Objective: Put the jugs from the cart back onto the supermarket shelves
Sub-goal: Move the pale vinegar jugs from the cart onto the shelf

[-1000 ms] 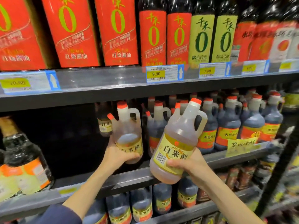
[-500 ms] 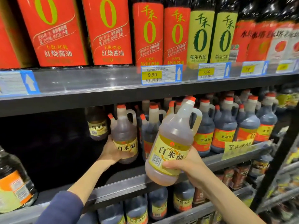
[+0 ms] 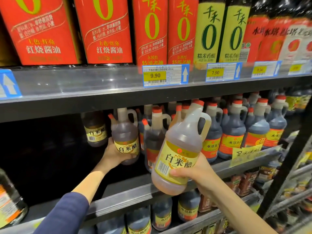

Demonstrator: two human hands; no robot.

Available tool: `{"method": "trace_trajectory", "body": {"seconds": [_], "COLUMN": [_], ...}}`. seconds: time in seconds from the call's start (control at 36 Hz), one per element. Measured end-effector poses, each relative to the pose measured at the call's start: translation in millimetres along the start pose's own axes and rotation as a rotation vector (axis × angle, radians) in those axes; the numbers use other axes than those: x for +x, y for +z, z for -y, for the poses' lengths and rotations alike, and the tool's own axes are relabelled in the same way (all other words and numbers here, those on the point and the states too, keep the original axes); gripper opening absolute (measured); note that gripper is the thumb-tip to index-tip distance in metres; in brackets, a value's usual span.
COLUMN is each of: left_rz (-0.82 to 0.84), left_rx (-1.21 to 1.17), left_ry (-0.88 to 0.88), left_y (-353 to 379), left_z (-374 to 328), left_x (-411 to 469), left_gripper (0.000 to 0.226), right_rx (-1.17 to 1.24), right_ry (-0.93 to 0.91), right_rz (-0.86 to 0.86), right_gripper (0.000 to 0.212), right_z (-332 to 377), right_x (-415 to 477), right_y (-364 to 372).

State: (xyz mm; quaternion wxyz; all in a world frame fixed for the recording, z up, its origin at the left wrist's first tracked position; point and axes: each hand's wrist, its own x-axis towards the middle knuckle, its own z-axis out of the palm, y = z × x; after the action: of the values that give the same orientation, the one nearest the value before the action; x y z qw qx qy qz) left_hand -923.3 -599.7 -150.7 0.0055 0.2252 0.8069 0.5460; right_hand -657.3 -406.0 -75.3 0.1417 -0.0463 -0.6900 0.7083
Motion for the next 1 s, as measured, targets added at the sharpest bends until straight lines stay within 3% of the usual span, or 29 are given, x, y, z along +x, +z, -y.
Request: {"method": "trace_trajectory", "body": {"seconds": [0.19,0.31,0.53,0.67,0.83,1.0], "left_rz": [0.126,0.185,0.239,0.257,0.149,0.113], "left_rx": [0.055,0.021,-0.005,-0.020,-0.026,-0.003], "left_ry": [0.036,0.024,-0.021,-0.025,-0.085,-0.090], "left_y": [-11,-10,-19,-17,-16,-14], "left_z": [-12,-17,-16,-16,-15,-13], "left_x": [-7,-11,-7,-3,-2,0], "left_gripper": [0.136,0.111,0.120,0.097,0.124,0.128], "right_rx": [0.003,-0.004,-0.009,0.003,-0.001,0.004], "right_ry": [0.005,0.003,0.008,0.013,0.028,0.024], "right_rz": [0.010,0.029,0.057,0.058,0.029,0.012], "right_gripper": [0.081,0.081,0.079,0.079,0.081,0.078], "right_z": [-4,-6,-7,-8,-11,-12], "right_x": [2,4,6,6,6,5], "right_y": [3,6,6,5,2,1]}}
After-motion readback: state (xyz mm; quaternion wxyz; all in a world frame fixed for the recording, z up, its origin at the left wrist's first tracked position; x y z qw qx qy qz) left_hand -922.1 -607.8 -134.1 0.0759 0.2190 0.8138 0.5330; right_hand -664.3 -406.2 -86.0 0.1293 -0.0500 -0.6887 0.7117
